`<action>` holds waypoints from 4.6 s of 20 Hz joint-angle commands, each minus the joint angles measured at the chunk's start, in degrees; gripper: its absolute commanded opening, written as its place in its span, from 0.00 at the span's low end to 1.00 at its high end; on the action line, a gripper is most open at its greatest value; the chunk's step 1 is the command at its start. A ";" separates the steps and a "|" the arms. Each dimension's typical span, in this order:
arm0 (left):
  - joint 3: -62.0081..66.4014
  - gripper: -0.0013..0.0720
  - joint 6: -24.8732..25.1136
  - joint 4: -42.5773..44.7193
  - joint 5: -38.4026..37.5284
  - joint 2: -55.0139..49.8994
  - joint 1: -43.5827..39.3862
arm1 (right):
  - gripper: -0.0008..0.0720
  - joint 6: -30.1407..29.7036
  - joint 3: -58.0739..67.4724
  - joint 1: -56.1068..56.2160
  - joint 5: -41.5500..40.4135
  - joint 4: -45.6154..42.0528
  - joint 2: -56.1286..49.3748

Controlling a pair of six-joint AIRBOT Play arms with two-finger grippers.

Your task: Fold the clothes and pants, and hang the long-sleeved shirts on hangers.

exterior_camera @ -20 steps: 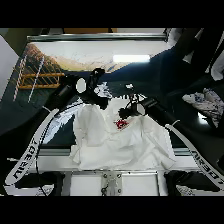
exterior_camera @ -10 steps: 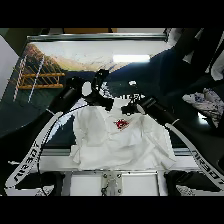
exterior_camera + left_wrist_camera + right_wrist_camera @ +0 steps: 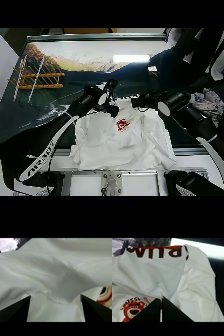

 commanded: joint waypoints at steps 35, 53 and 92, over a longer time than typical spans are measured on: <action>-14.32 0.04 -17.38 2.64 -9.88 38.56 -15.06 | 0.04 -6.45 18.34 1.16 40.72 7.72 5.05; -19.96 0.04 -17.33 -0.68 -2.43 33.09 -12.83 | 0.04 -11.93 18.14 3.17 30.36 2.29 -2.45; -29.53 0.04 -17.57 -4.74 7.72 33.09 -14.12 | 0.65 38.42 11.63 11.61 30.82 -5.60 -21.46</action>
